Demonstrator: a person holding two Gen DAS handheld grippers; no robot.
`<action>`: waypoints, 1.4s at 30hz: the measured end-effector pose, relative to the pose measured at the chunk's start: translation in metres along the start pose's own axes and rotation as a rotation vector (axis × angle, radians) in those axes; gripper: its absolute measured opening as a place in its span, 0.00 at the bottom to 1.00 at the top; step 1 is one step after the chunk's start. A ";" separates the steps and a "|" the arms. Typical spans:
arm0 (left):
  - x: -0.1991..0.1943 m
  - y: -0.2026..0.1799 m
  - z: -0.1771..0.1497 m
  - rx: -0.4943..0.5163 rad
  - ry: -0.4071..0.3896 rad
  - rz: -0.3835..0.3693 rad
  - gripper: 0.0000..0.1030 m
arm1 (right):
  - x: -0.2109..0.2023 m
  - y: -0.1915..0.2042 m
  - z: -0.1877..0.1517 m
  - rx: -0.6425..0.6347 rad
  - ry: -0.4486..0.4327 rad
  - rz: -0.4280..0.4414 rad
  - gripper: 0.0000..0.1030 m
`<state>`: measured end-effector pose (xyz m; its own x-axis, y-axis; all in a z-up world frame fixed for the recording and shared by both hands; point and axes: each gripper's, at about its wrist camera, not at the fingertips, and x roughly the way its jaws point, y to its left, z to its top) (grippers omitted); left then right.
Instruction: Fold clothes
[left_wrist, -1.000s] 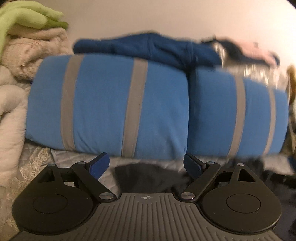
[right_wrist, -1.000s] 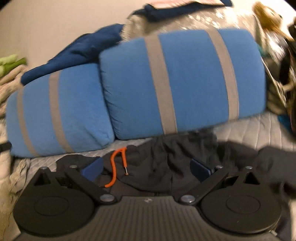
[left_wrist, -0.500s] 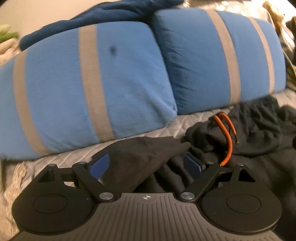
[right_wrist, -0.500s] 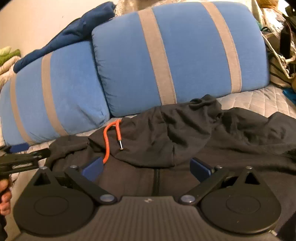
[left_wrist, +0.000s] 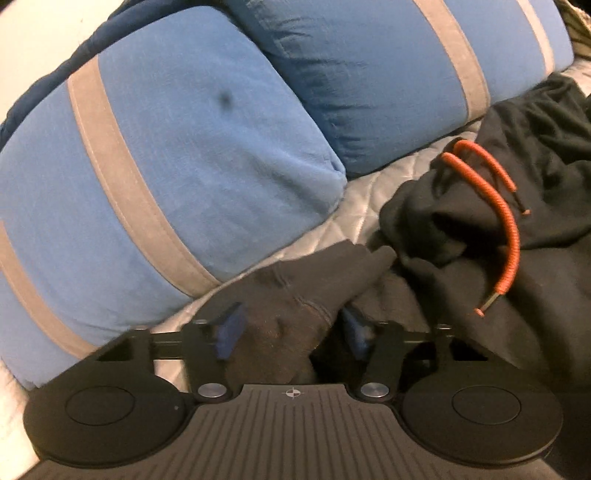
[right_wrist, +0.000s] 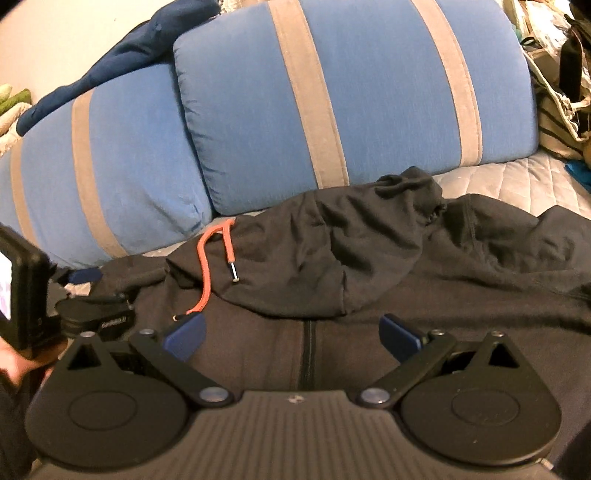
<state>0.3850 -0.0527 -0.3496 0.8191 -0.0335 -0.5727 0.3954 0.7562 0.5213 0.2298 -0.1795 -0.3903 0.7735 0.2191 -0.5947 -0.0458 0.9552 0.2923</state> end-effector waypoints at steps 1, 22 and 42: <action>-0.002 0.001 0.001 -0.016 -0.006 -0.005 0.18 | 0.001 0.000 0.000 -0.001 0.003 -0.001 1.00; -0.124 0.129 -0.034 -0.558 -0.218 -0.118 0.11 | 0.008 0.000 -0.002 0.003 0.058 -0.003 1.00; -0.165 0.184 -0.179 -0.919 -0.113 0.171 0.11 | 0.010 -0.004 -0.009 0.003 0.071 -0.042 1.00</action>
<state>0.2482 0.2084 -0.2722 0.8903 0.0990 -0.4445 -0.1774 0.9744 -0.1383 0.2321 -0.1792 -0.4039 0.7278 0.1926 -0.6582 -0.0127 0.9634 0.2678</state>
